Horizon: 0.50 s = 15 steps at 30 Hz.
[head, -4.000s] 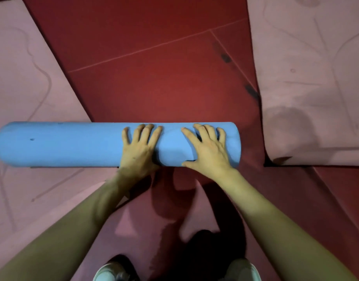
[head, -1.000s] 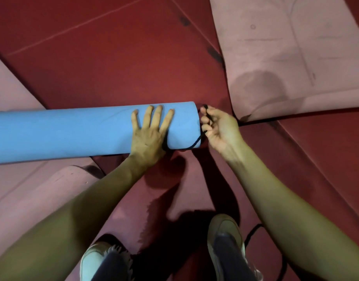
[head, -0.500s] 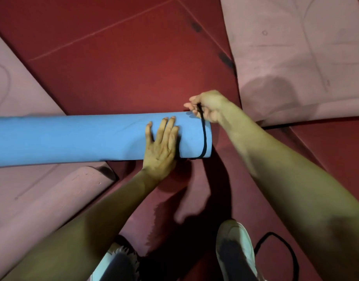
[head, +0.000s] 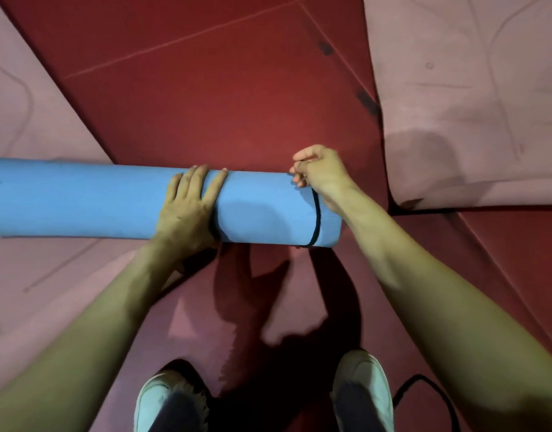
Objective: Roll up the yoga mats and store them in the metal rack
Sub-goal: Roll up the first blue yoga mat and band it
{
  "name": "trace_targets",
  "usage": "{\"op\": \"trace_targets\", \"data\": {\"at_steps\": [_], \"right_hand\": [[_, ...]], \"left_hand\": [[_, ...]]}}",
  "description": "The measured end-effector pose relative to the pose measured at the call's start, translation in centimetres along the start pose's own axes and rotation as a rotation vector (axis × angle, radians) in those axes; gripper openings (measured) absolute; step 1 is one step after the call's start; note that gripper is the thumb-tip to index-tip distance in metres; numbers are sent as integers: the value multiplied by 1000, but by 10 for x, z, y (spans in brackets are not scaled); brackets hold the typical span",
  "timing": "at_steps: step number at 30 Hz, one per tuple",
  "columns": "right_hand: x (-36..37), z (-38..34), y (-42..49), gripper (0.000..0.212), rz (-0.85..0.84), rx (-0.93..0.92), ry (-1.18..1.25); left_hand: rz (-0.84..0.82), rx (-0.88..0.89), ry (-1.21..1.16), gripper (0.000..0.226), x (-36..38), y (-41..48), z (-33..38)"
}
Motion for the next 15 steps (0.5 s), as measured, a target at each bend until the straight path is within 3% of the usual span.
{"op": "trace_targets", "data": {"at_steps": [4, 10, 15], "right_hand": [[-4, 0, -4, 25, 31, -76, -120], [-26, -15, -13, 26, -33, -200, -655], [-25, -16, -39, 18, 10, -329, -653]], "left_hand": [[-5, 26, 28, 117, -2, 5, 3], [72, 79, -48, 118, -8, 8, 87], [103, 116, -234, 118, -12, 23, 127]]}}
Point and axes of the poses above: each hand's wrist, its own y-axis towards the middle knuckle, its own x-axis out of the palm, z = x × y, the point moved 2 cm from there along y, towards the middle knuckle, and after that the axes turned 13 degrees about -x, right-handed, at the moved point
